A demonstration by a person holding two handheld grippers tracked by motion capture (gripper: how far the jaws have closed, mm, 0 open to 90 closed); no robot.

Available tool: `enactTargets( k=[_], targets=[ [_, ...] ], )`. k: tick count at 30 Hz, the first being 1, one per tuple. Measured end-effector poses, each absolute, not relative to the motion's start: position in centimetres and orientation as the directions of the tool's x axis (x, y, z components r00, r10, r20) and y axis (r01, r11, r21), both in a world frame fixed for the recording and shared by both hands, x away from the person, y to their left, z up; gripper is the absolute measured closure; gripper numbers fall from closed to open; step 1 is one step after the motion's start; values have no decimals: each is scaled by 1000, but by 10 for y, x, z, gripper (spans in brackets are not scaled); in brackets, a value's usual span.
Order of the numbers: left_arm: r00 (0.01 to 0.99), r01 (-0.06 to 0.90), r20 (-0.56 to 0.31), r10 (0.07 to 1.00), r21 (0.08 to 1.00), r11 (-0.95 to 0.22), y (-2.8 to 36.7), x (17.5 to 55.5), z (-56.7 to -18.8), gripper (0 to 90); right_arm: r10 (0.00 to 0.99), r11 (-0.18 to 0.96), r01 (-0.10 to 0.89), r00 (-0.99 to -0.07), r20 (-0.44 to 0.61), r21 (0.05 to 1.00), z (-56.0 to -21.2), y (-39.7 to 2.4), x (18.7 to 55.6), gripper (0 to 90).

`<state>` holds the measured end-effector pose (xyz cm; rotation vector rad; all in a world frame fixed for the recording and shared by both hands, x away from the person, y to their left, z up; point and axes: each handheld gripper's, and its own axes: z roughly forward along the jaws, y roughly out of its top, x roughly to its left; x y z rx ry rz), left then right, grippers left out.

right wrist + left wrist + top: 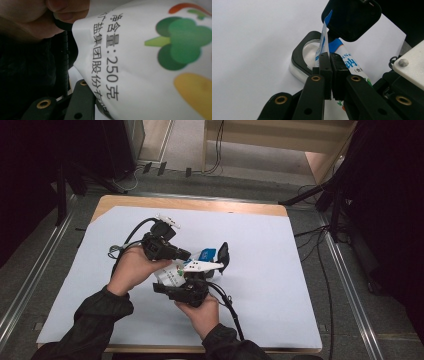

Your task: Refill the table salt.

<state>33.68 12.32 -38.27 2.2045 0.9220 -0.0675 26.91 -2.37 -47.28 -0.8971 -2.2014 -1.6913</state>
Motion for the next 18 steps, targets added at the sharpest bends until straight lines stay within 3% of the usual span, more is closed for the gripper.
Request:
enactTargets(
  k=[18],
  targets=[
    [734, 649, -334, 592, 603, -464, 132, 335, -391, 875, 351, 197, 536, -820, 451, 821, -485, -20, 266, 696]
  ],
)
